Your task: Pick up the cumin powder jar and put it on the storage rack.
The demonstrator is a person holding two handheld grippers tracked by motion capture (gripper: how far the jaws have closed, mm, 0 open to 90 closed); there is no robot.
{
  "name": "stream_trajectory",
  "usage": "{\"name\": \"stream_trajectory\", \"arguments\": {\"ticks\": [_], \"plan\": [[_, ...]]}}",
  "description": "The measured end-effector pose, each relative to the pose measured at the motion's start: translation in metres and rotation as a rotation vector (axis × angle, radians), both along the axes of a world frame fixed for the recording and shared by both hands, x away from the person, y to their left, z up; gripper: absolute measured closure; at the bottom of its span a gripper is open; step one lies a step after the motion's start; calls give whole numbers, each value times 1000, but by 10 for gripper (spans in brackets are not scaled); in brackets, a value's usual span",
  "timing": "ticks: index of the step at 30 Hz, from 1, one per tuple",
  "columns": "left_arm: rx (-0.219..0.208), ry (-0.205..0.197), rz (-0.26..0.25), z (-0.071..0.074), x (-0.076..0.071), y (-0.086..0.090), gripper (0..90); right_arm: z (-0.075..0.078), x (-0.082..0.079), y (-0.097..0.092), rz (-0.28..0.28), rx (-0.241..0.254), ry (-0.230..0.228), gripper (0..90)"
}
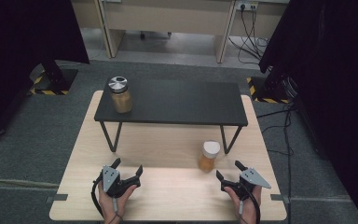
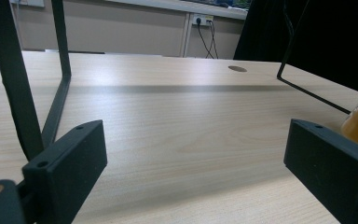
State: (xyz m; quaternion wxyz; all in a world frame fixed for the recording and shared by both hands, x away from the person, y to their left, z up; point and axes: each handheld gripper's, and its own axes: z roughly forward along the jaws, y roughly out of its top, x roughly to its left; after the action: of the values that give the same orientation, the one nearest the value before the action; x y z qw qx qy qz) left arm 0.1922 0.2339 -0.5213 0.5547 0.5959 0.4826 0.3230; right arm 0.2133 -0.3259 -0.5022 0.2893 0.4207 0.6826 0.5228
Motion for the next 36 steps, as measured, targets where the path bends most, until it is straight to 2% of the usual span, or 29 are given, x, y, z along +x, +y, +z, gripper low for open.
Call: {"name": "stream_trajectory", "arguments": {"ticks": [11, 27, 36], "plan": [[2, 2, 14, 0, -1, -2, 55, 0, 0, 0, 4, -3, -2, 82], [6, -14, 9, -2, -3, -2, 55, 0, 0, 0, 7, -5, -2, 82], [5, -10, 9, -1, -2, -2, 55, 0, 0, 1, 7, -8, -5, 82]]}}
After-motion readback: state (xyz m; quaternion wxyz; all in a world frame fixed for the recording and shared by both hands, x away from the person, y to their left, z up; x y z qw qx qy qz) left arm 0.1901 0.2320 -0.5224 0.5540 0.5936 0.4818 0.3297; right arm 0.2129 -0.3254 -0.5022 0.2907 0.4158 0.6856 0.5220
